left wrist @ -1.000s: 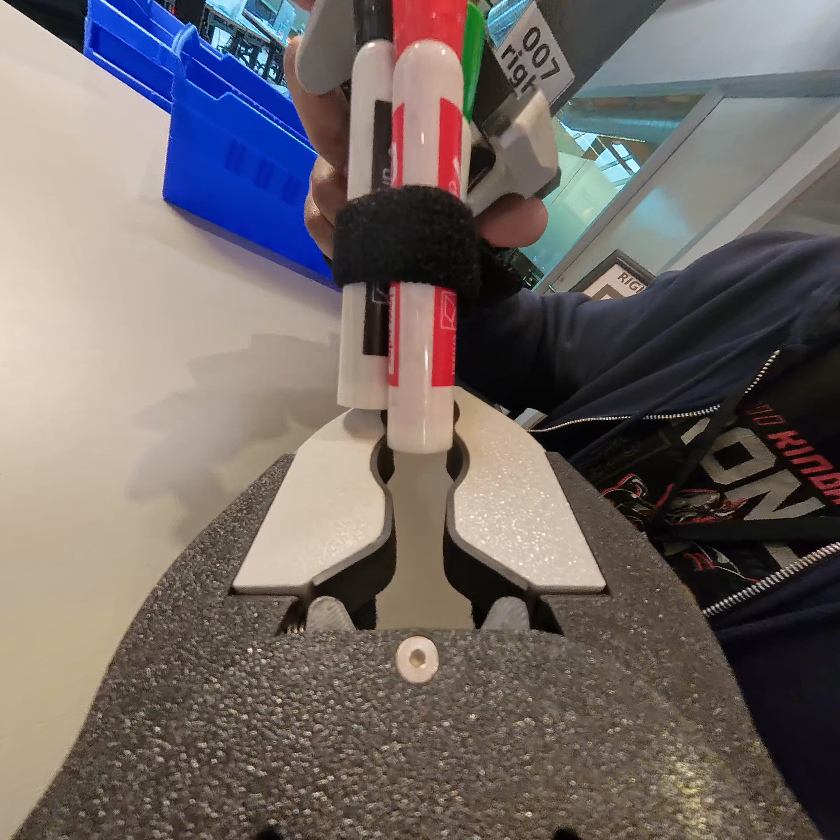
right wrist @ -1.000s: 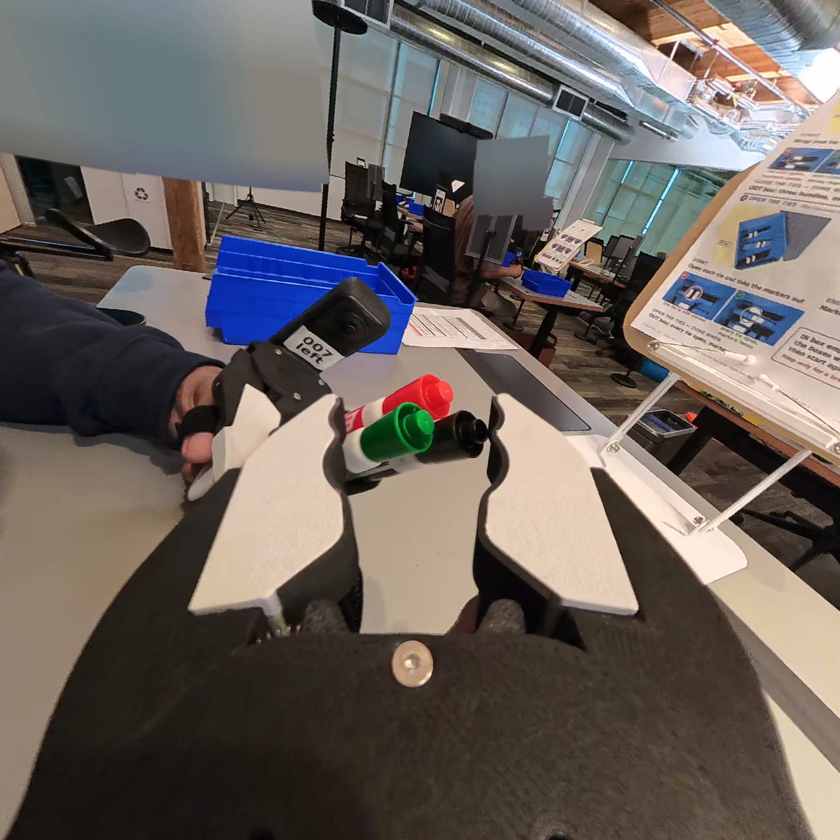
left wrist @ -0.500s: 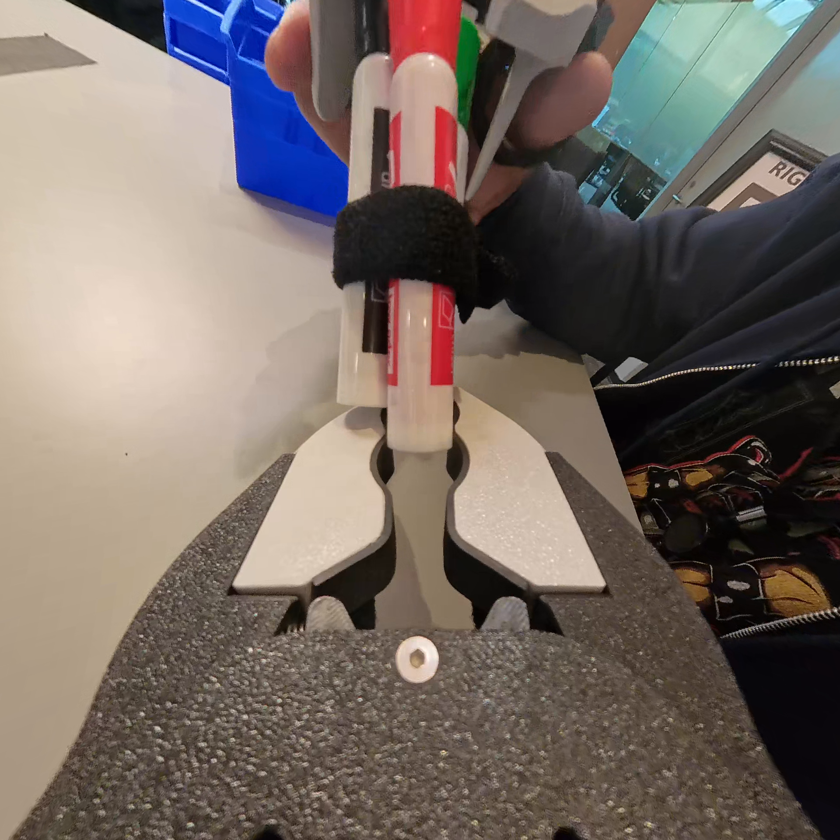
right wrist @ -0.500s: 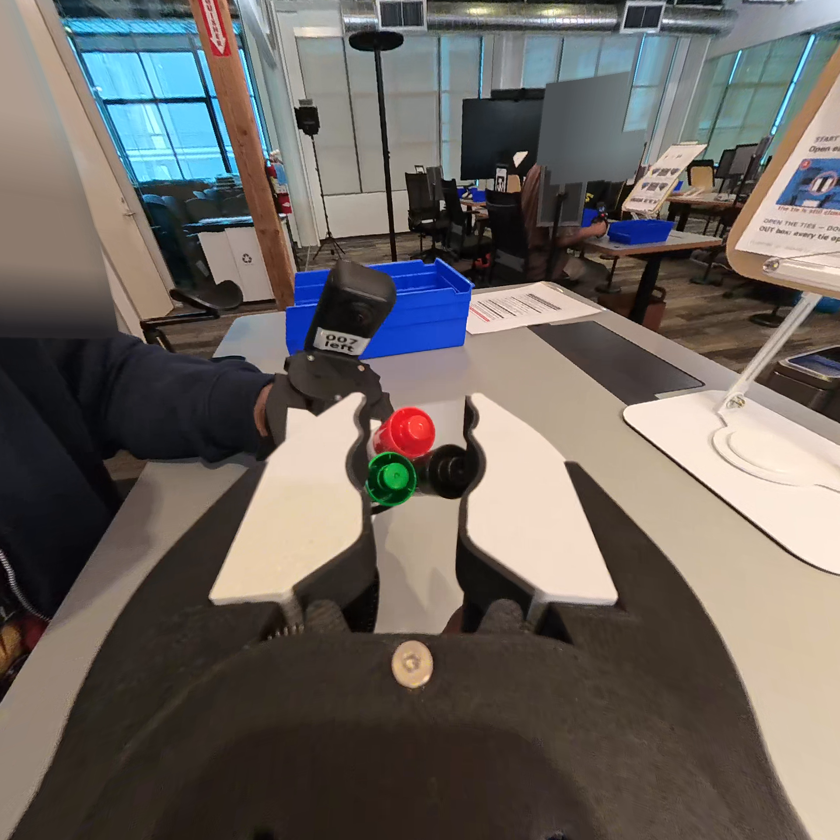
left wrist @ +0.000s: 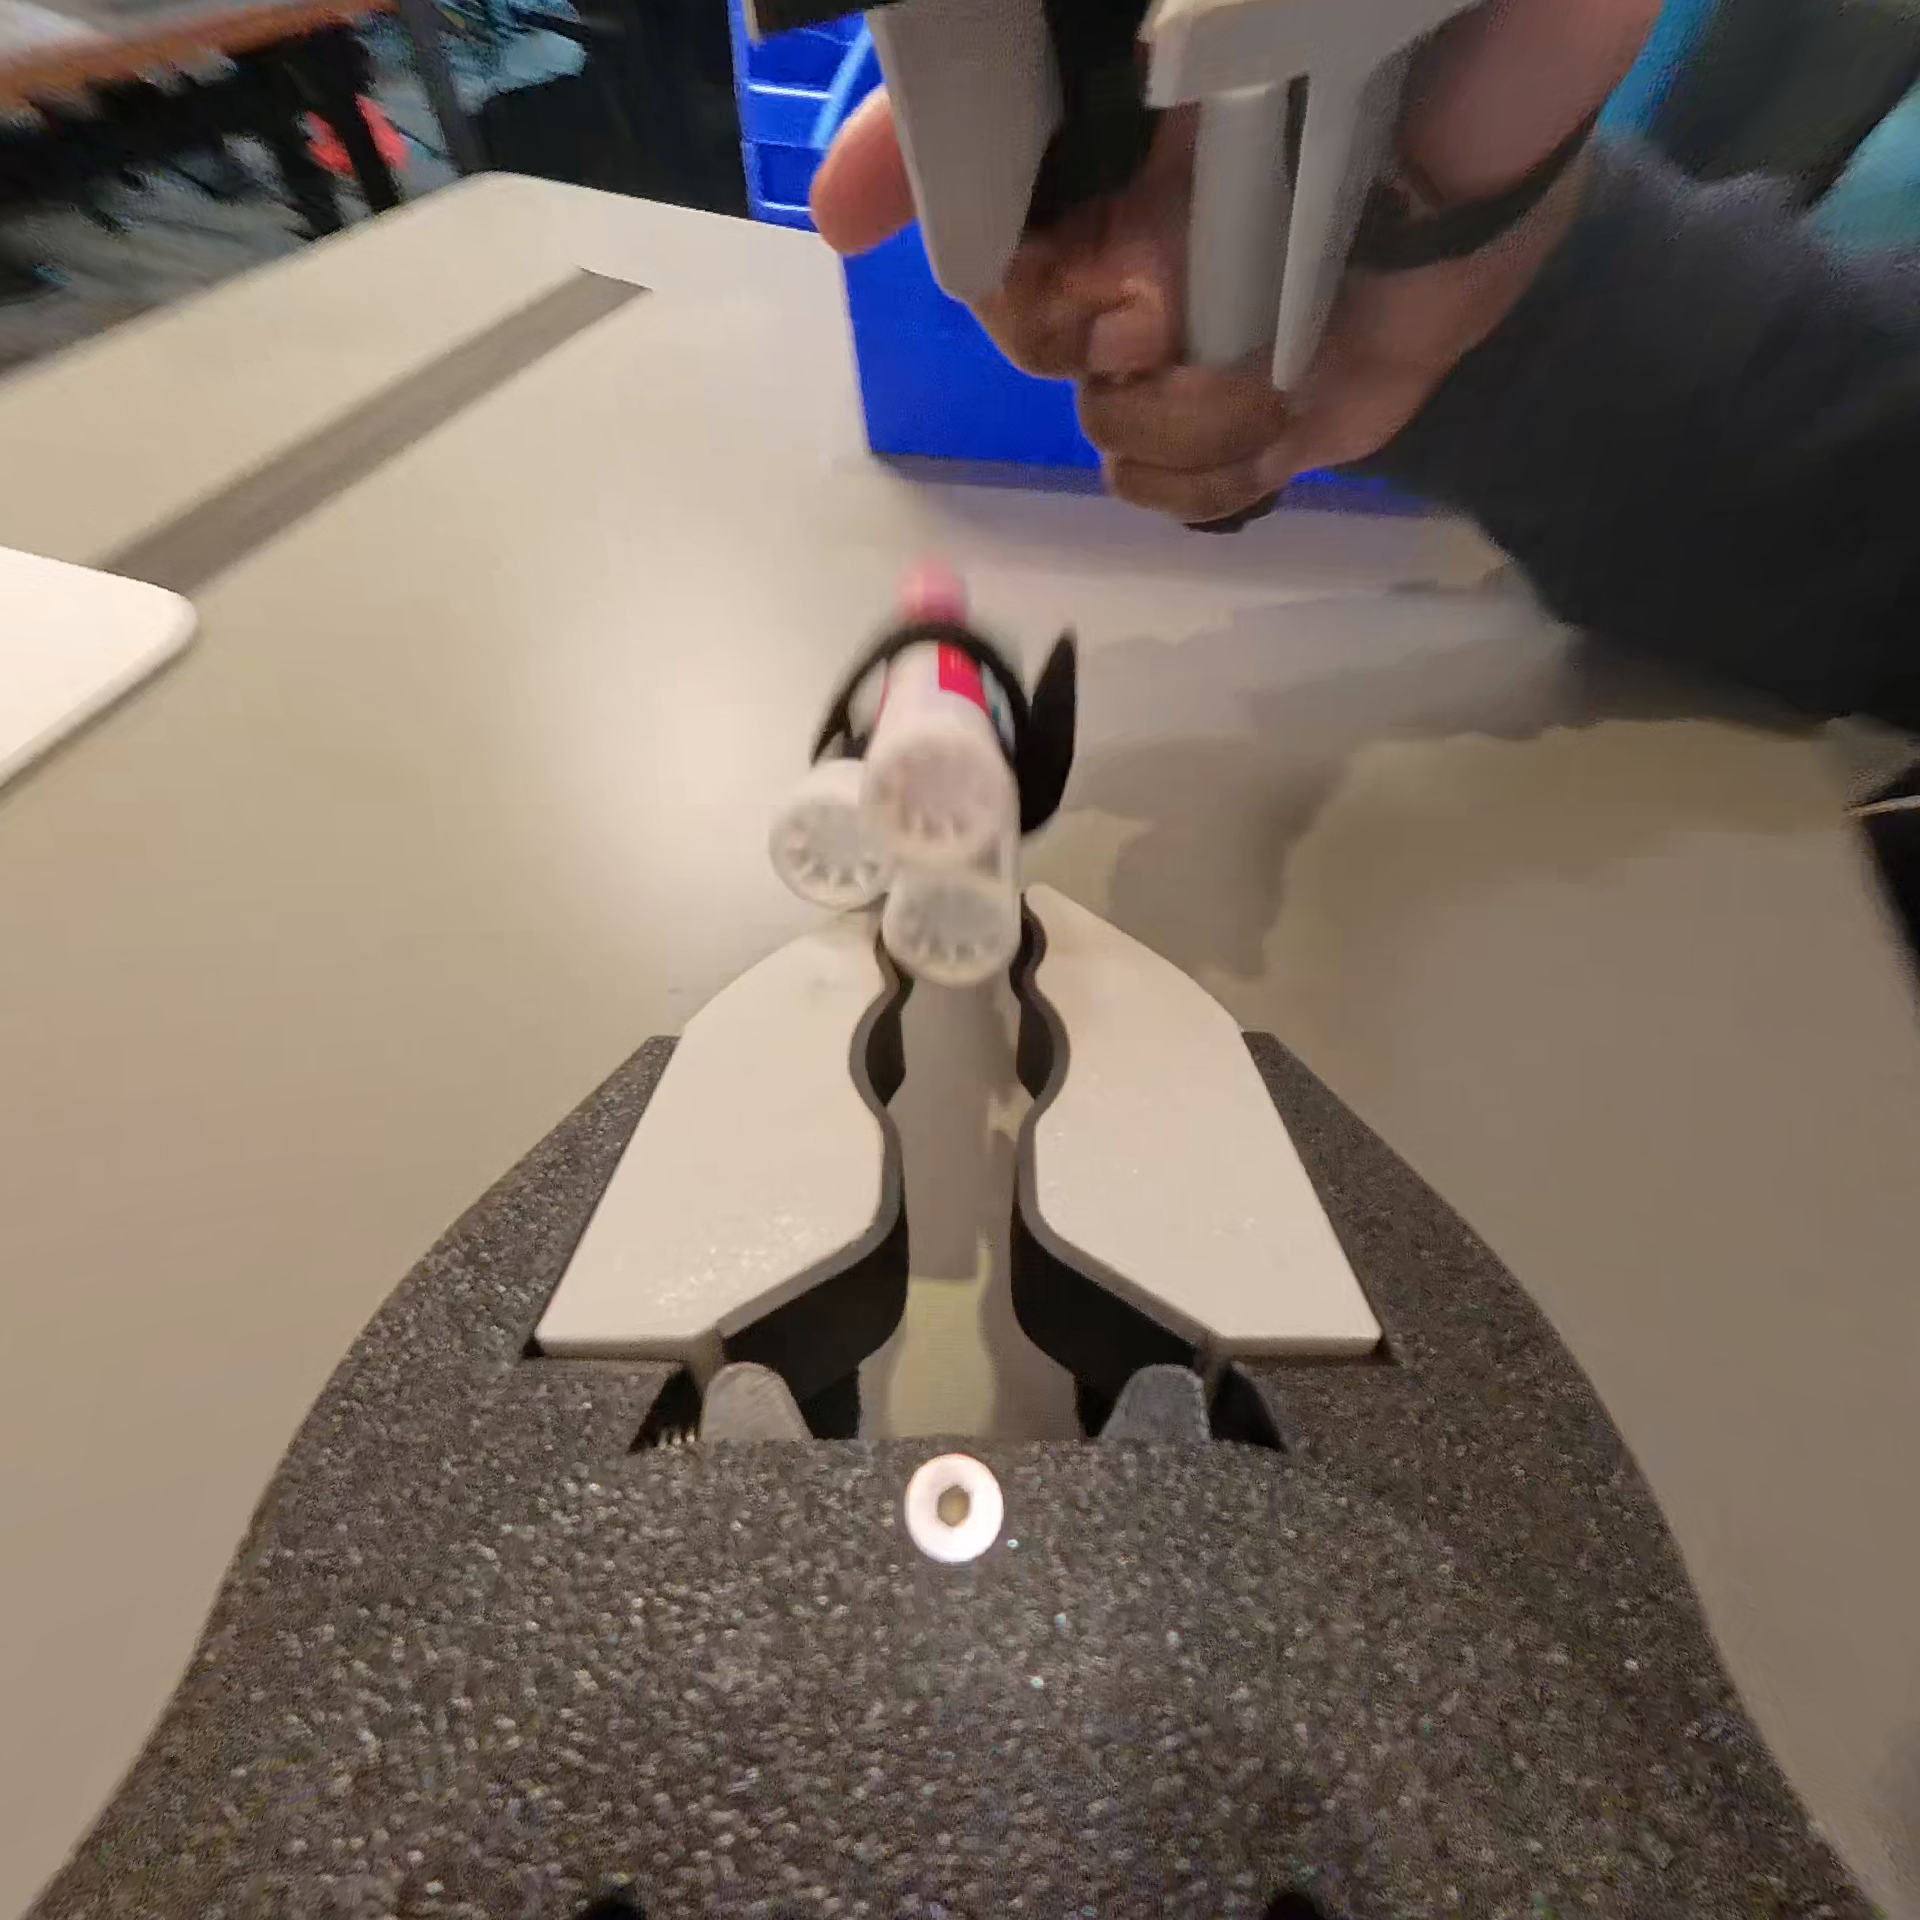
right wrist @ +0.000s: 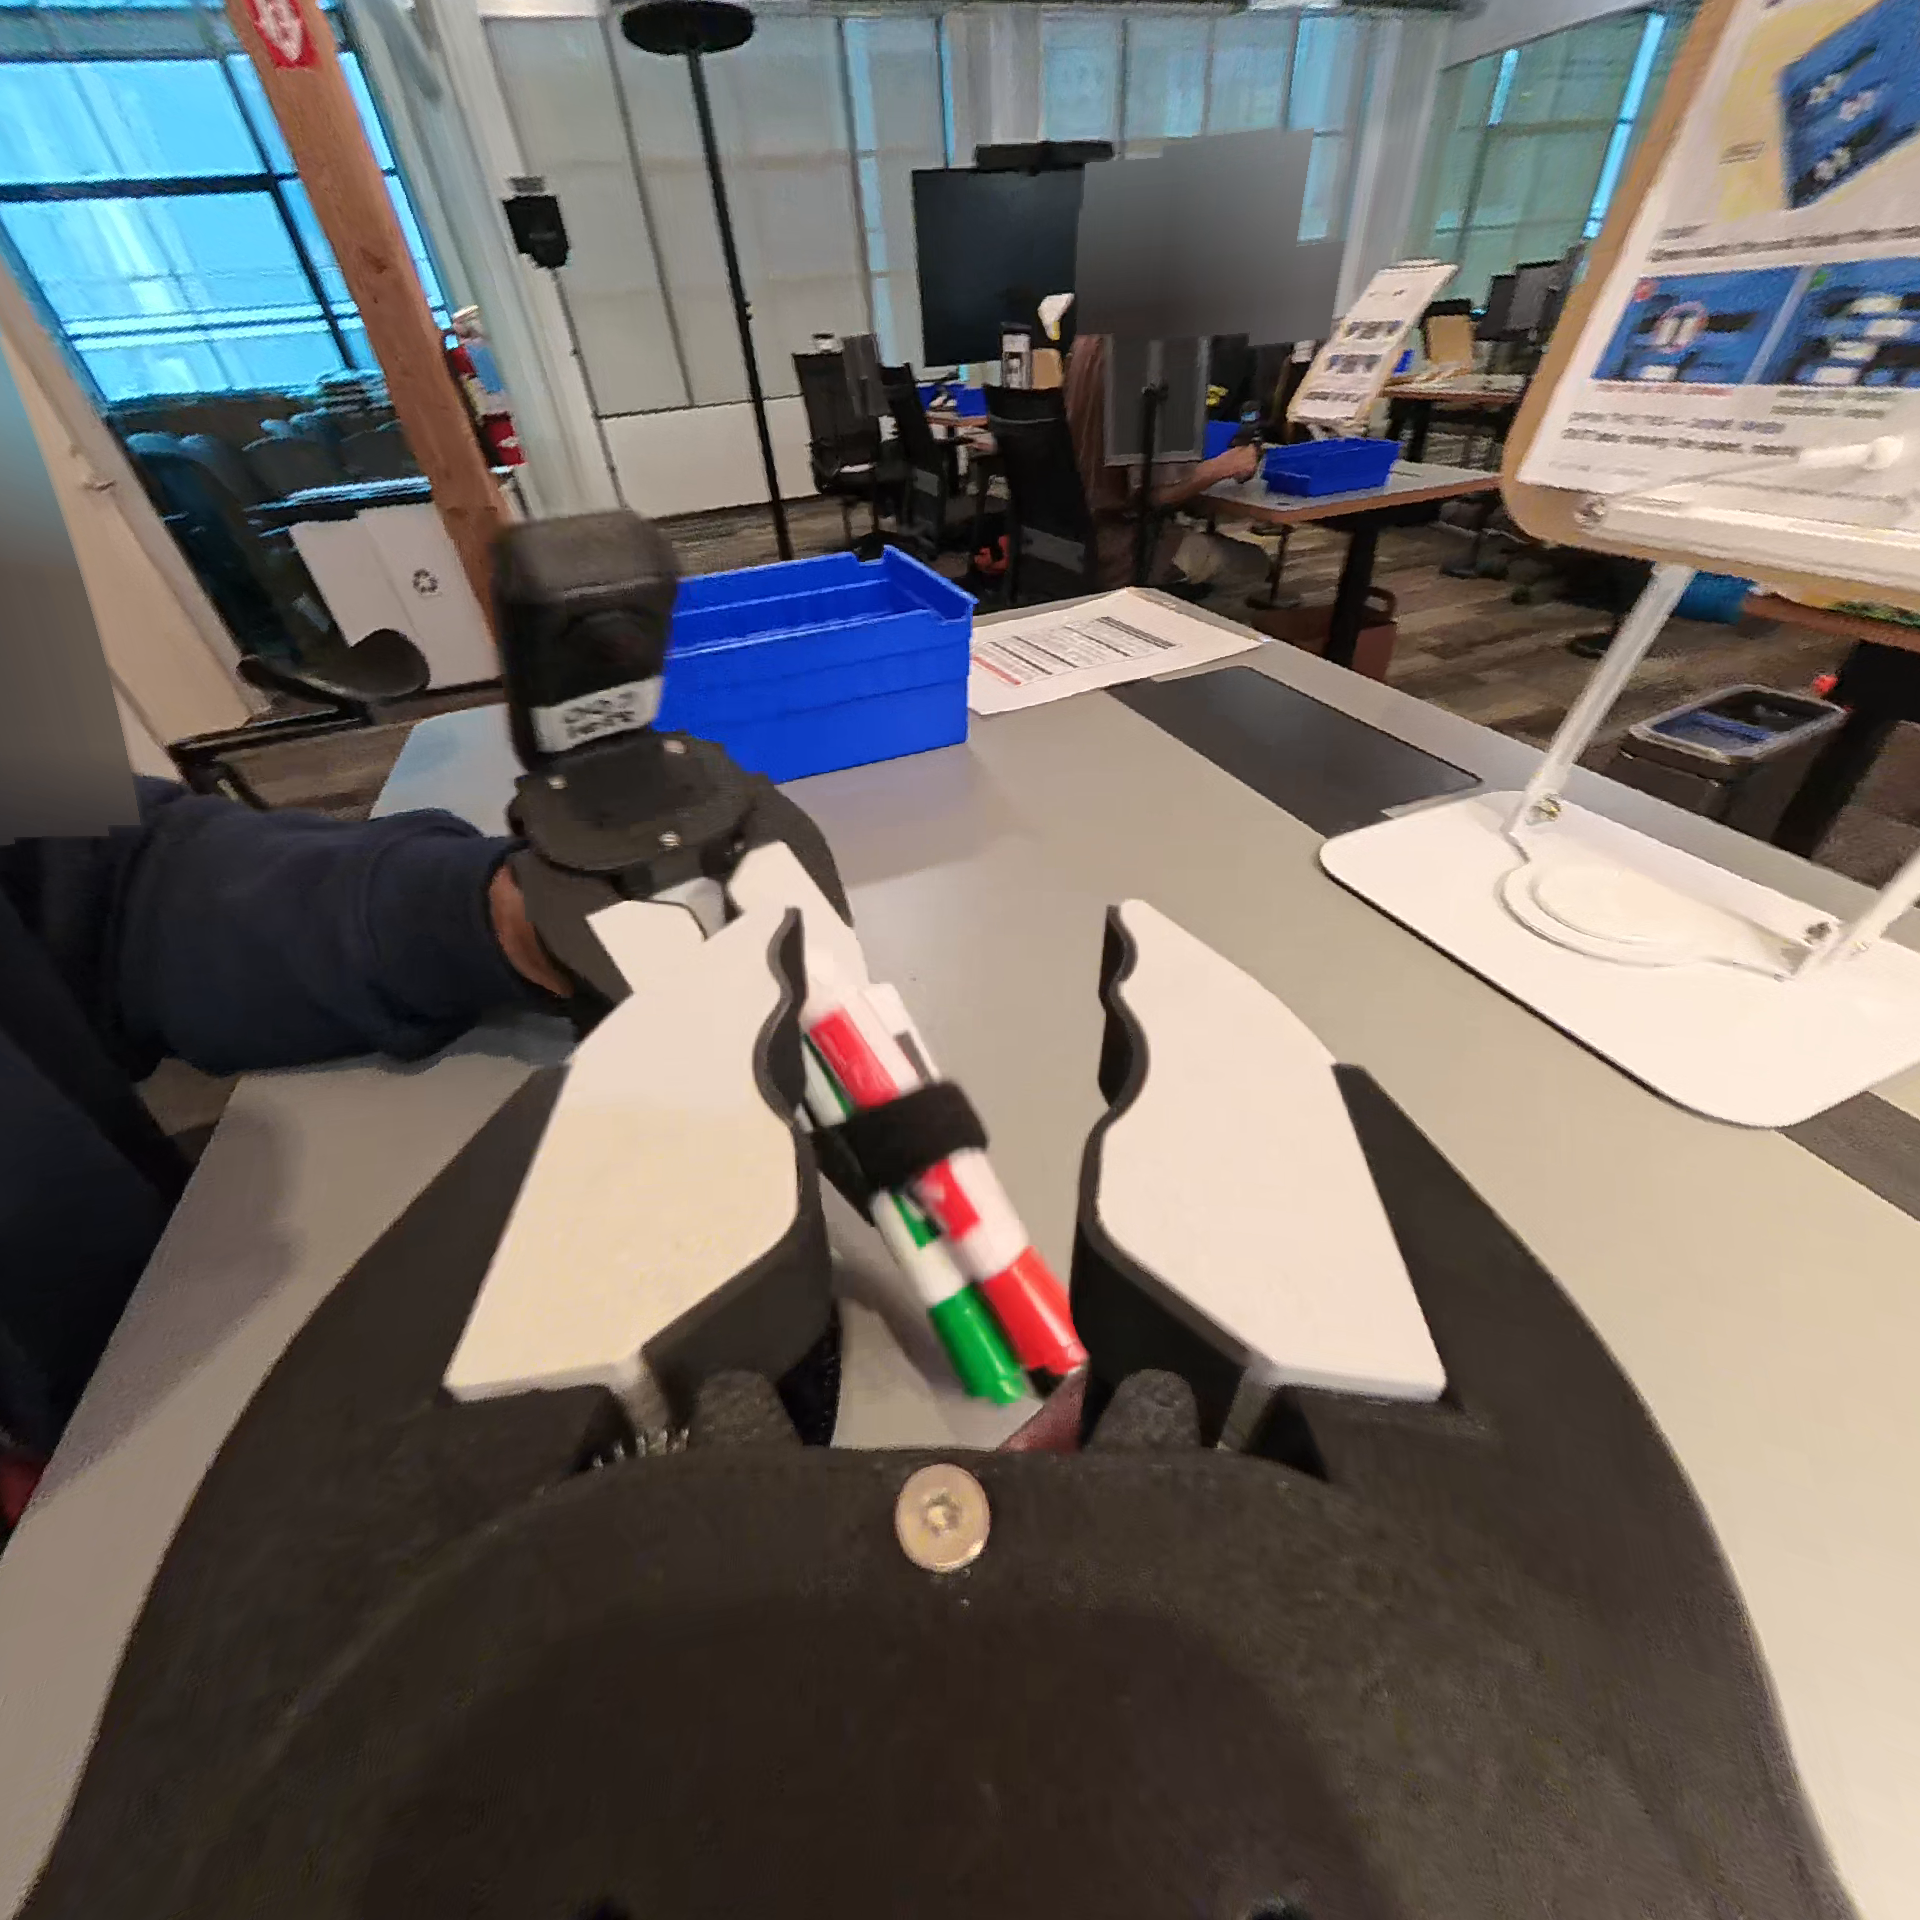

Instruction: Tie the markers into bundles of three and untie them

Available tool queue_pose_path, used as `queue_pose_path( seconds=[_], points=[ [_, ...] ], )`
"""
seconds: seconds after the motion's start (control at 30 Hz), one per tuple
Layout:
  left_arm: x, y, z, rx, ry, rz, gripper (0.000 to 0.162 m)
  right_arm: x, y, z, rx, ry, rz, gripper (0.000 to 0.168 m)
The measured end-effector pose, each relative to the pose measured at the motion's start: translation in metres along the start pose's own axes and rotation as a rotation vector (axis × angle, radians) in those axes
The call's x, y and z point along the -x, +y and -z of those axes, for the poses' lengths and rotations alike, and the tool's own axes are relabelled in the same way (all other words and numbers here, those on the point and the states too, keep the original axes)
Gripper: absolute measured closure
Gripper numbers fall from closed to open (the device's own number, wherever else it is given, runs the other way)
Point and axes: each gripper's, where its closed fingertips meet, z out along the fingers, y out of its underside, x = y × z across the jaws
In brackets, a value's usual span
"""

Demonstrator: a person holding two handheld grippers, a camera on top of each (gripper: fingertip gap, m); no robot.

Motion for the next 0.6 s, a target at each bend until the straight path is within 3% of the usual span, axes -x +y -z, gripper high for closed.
queue_pose_path(
  seconds=[0.07, 0.1, 0.17, 0.27, 0.43, 0.6],
  points=[
    [0.007, 0.004, -0.003, 0.029, -0.080, -0.046, 0.151, -0.011, 0.013, -0.001, 0.025, 0.071, -0.048, 0.114],
    [0.008, 0.013, -0.008, 0.072, -0.094, -0.045, 0.162, -0.016, 0.026, -0.002, 0.051, 0.094, -0.075, 0.114],
    [0.011, 0.038, -0.018, 0.215, -0.106, -0.039, 0.162, -0.027, 0.050, -0.002, 0.101, 0.127, -0.104, 0.114],
    [0.011, 0.043, -0.017, 0.245, -0.103, -0.036, 0.162, -0.039, 0.066, 0.004, 0.163, 0.152, -0.134, 0.112],
    [0.029, 0.048, -0.003, 0.263, -0.127, 0.079, 0.145, -0.074, 0.070, 0.016, 0.207, 0.263, -0.157, 0.113],
    [0.067, 0.053, -0.001, 0.307, -0.290, 0.201, 0.120, -0.120, 0.096, -0.004, 0.346, 0.259, -0.232, 0.106]
  ],
)
